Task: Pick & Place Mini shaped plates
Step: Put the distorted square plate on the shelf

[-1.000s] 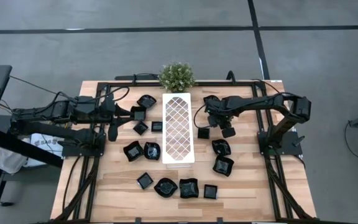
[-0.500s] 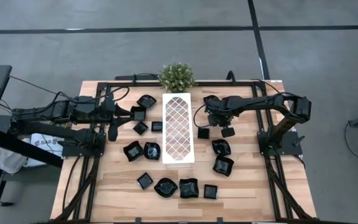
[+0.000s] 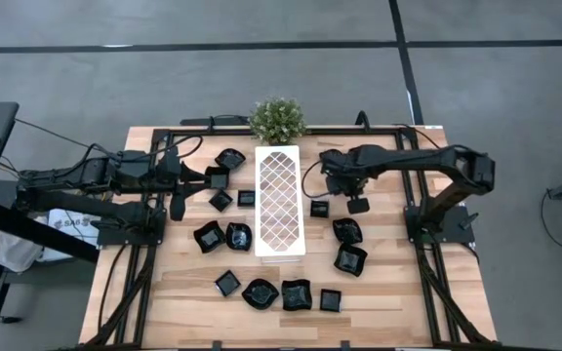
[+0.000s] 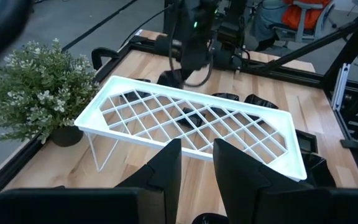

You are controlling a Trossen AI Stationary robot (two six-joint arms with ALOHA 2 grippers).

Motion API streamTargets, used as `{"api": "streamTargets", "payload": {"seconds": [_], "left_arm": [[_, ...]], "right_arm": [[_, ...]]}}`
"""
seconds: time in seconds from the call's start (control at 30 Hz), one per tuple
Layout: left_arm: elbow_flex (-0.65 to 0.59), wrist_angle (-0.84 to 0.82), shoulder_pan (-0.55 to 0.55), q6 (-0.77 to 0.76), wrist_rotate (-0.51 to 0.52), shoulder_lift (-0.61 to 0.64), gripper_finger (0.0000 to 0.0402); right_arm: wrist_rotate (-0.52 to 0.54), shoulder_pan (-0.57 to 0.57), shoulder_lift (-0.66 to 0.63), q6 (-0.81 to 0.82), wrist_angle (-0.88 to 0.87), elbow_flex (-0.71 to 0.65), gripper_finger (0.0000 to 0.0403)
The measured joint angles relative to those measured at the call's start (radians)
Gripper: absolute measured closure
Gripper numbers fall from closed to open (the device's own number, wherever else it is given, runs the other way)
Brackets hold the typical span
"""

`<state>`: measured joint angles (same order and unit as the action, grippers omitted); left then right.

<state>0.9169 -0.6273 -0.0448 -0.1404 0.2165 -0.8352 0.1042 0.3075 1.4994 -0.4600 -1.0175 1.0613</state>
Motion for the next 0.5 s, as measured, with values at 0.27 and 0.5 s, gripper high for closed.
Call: {"api": "streamTargets", "payload": {"seconds": [0.27,0.5], "left_arm": [[0.0,0.0,0.0,-0.023,0.0,0.0,0.0307],[0.0,0.002,0.0,-0.023,0.0,0.0,0.0307]], "right_arm": [[0.077,-0.034,-0.075,0.067,-0.138,0.188,0.0402],[0.185,-0.059,-0.027,0.133,-0.254,0.43,0.0402]]}}
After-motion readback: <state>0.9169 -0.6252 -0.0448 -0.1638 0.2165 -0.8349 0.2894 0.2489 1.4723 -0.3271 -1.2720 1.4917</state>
